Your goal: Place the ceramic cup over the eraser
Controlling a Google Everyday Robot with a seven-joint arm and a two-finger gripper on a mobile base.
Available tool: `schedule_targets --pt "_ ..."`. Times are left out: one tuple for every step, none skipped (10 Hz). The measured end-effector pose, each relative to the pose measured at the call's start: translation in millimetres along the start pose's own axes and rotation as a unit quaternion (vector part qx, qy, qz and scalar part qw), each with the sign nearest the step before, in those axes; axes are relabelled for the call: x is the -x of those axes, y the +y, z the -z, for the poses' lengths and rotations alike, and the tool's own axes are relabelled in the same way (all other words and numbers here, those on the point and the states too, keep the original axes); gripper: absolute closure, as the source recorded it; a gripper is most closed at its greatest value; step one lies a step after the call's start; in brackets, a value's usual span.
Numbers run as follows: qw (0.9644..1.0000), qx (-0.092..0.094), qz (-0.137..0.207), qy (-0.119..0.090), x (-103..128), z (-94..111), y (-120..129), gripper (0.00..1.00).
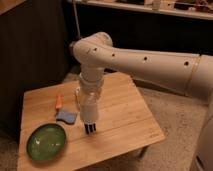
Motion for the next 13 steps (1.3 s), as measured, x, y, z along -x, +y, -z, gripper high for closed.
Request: schedule_targets --pt "1.0000 -0.003 0.003 0.004 0 -4 3 1.00" --pt "0.9999 -0.006 0.006 0.007 -1 -8 5 1.00" --pt "0.9999 -0.008 0.010 0.011 -2 -12 7 0.98" --pt "0.9998 -0.010 0.013 0.013 -2 -16 9 0.91" --pt "0.9997 -0.011 0.015 0.014 -4 -20 12 0.79" --pt "0.9997 -0.011 0.015 0.015 -5 -24 15 0.71" --pt "0.9997 -0.011 0.016 0.015 -7 -29 17 0.64" --pt "0.9997 -0.012 0.015 0.015 -9 -40 24 0.49" --pt "0.9997 -0.015 0.014 0.015 -9 -47 27 0.41" --pt "0.9996 -0.018 0.014 0.016 -9 -56 31 0.33" --pt "0.9995 -0.023 0.016 0.017 -6 -67 37 0.23" --pt "0.9994 -0.027 0.012 0.020 -5 -79 38 0.20" --pt "0.9992 -0.030 0.010 0.023 -4 -85 38 0.20"
